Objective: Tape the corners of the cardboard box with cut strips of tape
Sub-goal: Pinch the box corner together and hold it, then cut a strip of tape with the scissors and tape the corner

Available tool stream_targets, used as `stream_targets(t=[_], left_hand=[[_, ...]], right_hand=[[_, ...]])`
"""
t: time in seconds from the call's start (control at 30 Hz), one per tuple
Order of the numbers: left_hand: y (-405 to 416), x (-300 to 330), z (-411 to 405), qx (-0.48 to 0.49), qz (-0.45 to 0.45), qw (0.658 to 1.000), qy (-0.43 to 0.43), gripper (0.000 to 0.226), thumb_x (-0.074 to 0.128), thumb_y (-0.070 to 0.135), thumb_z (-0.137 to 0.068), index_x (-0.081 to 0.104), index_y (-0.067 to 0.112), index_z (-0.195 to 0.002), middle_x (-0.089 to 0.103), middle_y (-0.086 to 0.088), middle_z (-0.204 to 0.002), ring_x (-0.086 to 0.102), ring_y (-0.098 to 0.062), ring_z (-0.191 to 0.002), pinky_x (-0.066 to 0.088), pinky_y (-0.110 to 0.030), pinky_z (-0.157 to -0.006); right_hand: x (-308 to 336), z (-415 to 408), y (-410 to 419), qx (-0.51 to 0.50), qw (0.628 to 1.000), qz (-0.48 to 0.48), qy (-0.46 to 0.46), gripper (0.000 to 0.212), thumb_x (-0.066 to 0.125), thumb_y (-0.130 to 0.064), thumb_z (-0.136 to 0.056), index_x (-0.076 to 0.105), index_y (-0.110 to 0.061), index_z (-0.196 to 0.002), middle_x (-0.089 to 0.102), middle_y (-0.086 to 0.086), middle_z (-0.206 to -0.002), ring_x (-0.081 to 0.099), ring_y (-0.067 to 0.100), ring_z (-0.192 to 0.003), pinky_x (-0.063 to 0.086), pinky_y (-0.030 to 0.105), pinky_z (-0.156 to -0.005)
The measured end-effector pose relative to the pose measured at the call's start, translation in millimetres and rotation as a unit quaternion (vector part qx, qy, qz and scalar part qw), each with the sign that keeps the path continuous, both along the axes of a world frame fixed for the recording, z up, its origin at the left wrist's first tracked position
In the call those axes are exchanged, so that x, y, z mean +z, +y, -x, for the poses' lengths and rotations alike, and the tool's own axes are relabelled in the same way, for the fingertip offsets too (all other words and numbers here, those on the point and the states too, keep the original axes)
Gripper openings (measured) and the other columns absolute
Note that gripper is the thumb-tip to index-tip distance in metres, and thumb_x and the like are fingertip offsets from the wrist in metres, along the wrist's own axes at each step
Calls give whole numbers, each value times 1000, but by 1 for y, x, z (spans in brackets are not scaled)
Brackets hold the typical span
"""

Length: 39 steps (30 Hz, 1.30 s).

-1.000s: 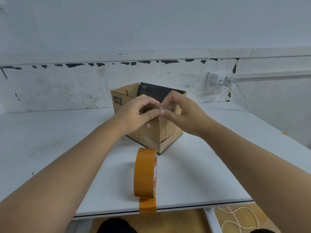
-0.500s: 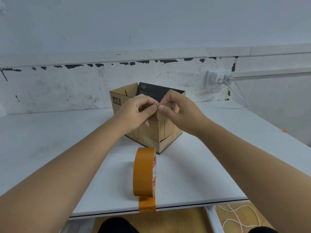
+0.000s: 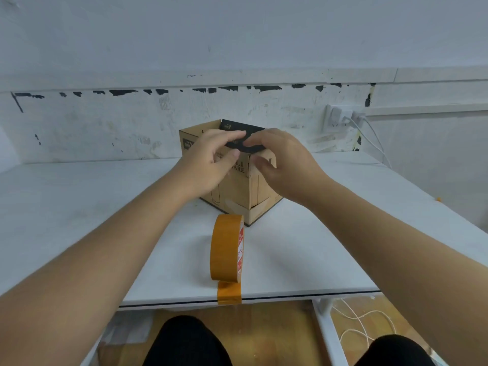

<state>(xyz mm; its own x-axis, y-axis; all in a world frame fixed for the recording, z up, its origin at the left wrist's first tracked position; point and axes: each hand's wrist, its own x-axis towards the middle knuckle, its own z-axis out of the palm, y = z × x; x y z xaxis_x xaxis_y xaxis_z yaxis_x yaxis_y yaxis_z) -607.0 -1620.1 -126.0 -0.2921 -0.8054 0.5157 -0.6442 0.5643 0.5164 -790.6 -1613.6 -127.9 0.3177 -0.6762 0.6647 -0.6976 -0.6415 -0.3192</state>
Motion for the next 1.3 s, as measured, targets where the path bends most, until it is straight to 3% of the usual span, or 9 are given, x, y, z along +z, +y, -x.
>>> stream_targets(t=[0.2,0.33,0.4,0.47,0.57,0.67,0.77,0.9,1.3], left_hand=[[86,-21,-15,-12,-92,943,320,25,51,15,-92,59,39,-97,62,12,-94,50,-4,-53,36,-18,-41],[167,-63,-29,-117,-233,916,303,12,56,34,-77,66,30,-81,64,1,-68,44,-8,-44,34,-15,-39],[189,-98,-24,-116,-370,901,193,18,58,41,-82,69,28,-86,70,0,-71,52,-5,-47,38,-13,-43],[192,-132,-12,-31,-466,860,205,18,61,39,-89,68,27,-99,72,3,-80,60,-6,-54,42,-16,-45],[183,-166,2,89,-470,780,403,36,66,35,-78,62,21,-111,74,0,-98,69,-19,-68,45,-26,-44],[170,-172,14,77,-421,729,535,44,67,37,-72,64,9,-107,75,-3,-99,71,-23,-75,47,-26,-45],[166,-173,23,114,-391,731,548,46,71,41,-67,68,6,-97,74,-6,-80,68,-18,-65,45,-23,-42],[167,-175,26,118,-366,762,522,36,69,41,-70,73,11,-91,75,-5,-89,61,-13,-54,42,-20,-40],[177,-175,34,127,-318,786,515,27,64,41,-76,65,16,-66,63,-2,-60,56,-12,-45,32,-17,-36]], right_hand=[[-29,-5,45,37,996,3,-84,34,40,-4,-91,56,-20,-116,60,-2,-115,50,10,-106,42,12,-81],[-56,-11,56,128,989,-43,-58,46,36,-1,-87,54,-22,-125,56,-4,-126,44,-1,-115,37,6,-93],[-69,-14,53,148,984,-75,-59,51,40,2,-88,50,-23,-132,51,-5,-136,40,-2,-123,31,3,-99],[-81,-19,50,152,980,-107,-75,53,45,2,-91,47,-25,-136,47,-6,-139,38,0,-127,31,4,-101],[-98,-25,45,170,967,-145,-121,48,50,-3,-93,46,-22,-137,49,-9,-132,46,3,-123,42,16,-98],[-111,-28,42,171,949,-217,-153,46,56,-15,-94,44,-28,-136,52,-14,-116,54,2,-107,49,18,-84],[-115,-30,39,161,937,-255,-175,40,57,-19,-94,49,-28,-132,62,-12,-100,62,7,-88,52,27,-75],[-116,-31,38,145,934,-262,-196,22,53,-19,-96,61,-23,-117,66,-12,-87,59,3,-75,46,26,-70],[-115,-31,39,126,943,-241,-191,24,52,-16,-97,61,-19,-118,65,-11,-89,59,4,-75,46,25,-70]])
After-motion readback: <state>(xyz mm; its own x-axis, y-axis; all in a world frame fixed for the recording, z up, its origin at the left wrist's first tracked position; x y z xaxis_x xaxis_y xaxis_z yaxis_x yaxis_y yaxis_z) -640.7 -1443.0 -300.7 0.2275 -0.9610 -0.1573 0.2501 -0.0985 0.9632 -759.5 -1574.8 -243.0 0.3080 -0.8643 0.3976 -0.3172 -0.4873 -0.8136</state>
